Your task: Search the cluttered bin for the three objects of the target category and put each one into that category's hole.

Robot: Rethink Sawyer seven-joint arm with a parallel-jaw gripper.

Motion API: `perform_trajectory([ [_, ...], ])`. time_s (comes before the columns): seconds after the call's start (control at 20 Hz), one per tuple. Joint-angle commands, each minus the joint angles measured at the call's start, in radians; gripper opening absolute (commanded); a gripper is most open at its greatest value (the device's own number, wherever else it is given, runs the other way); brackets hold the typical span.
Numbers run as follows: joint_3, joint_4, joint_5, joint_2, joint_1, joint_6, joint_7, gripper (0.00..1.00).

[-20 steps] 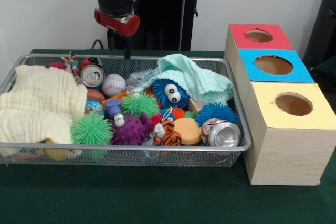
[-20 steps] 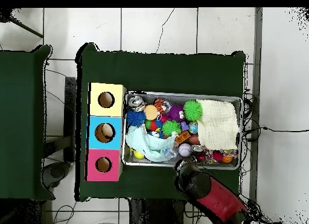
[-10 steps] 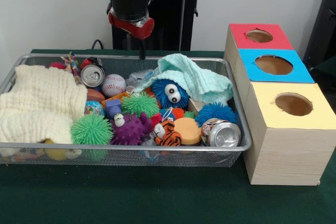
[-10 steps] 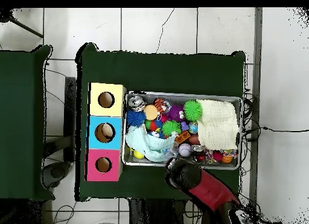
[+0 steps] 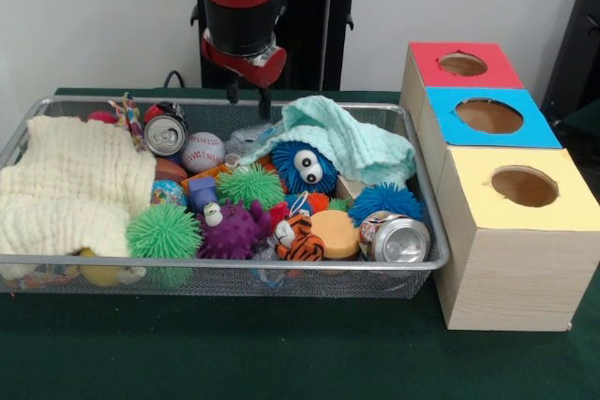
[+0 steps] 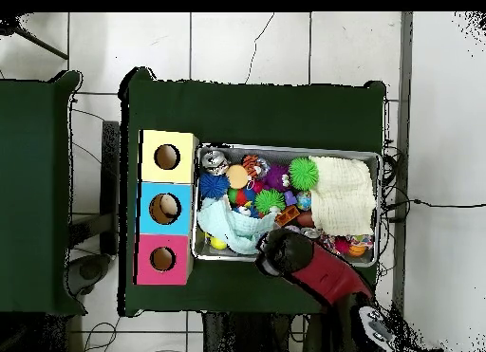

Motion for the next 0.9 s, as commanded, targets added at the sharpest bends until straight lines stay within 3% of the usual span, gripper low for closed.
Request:
perform_trajectory([
  [0.05,0.006,-0.159,0.070,0.039,-0.005,0.090,0.231,1.00],
  [0.9,-0.033,-0.259,0.075,0.053,0.026,0.201,0.252,1.00],
])
